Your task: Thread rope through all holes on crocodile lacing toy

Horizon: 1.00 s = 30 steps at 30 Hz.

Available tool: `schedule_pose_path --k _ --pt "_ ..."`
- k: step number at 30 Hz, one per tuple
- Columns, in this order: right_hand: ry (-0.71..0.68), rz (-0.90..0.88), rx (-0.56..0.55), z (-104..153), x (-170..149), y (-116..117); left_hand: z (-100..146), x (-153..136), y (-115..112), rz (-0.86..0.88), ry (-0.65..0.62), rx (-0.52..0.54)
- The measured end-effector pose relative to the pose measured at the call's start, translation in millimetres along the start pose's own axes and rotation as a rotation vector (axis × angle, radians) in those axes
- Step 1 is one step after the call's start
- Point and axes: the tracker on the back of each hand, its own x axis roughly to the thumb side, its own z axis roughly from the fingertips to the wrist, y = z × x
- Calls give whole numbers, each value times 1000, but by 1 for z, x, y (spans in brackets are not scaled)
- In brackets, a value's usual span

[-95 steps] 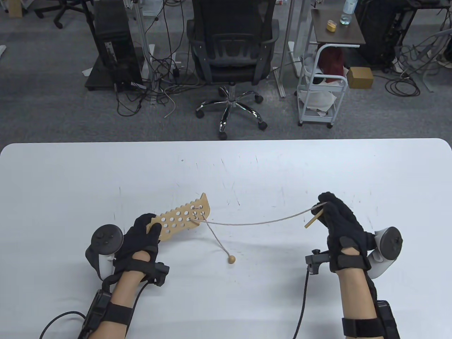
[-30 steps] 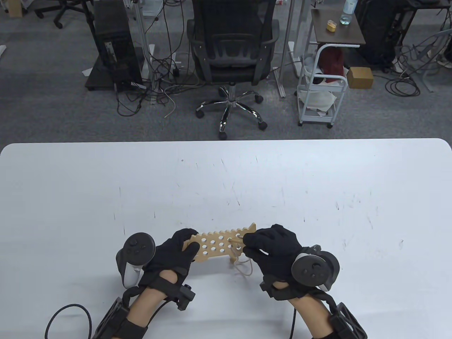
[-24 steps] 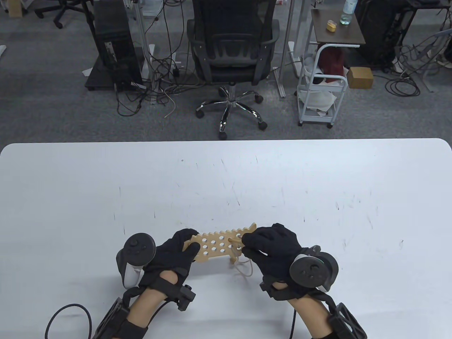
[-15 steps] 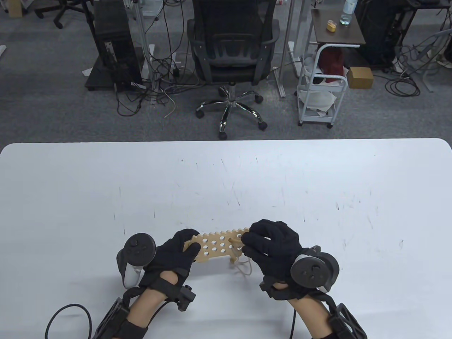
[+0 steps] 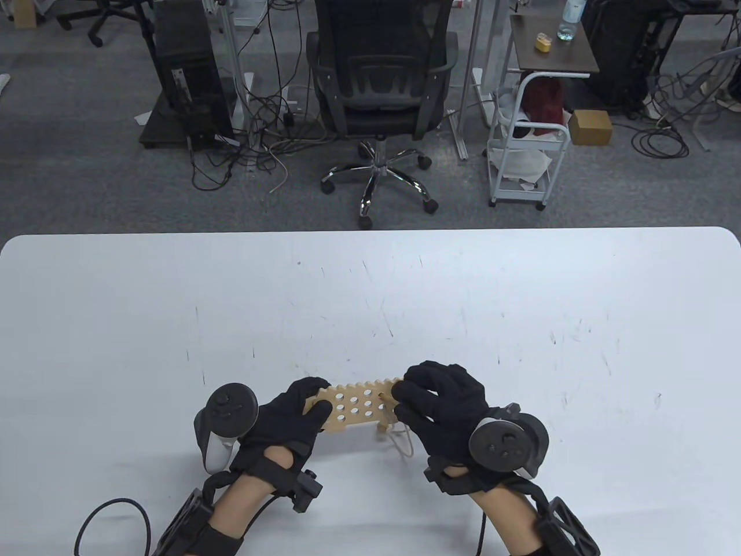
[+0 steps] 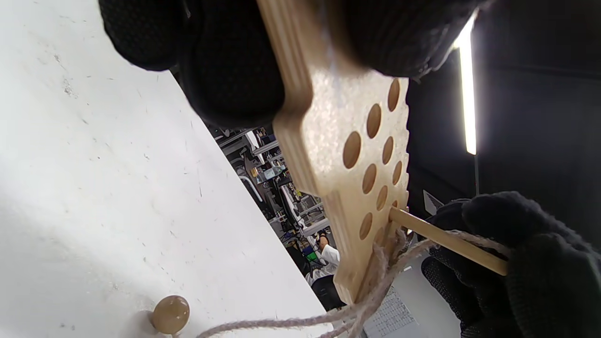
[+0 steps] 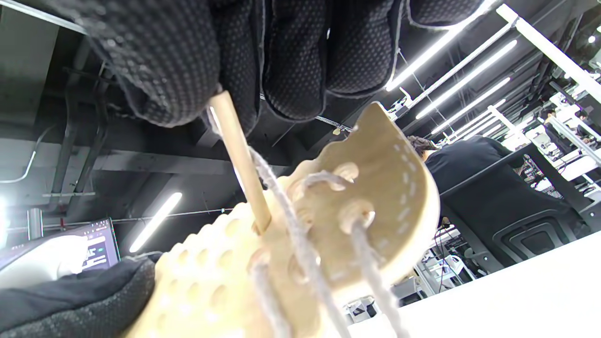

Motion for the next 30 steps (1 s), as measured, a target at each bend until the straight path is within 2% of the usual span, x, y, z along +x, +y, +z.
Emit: schedule_pose_path --k 3,30 --pt "9 26 31 0 0 3 0 1 -1 5 -4 -8" --pt "41 51 52 0 0 4 1 10 -13 74 -74 -115"
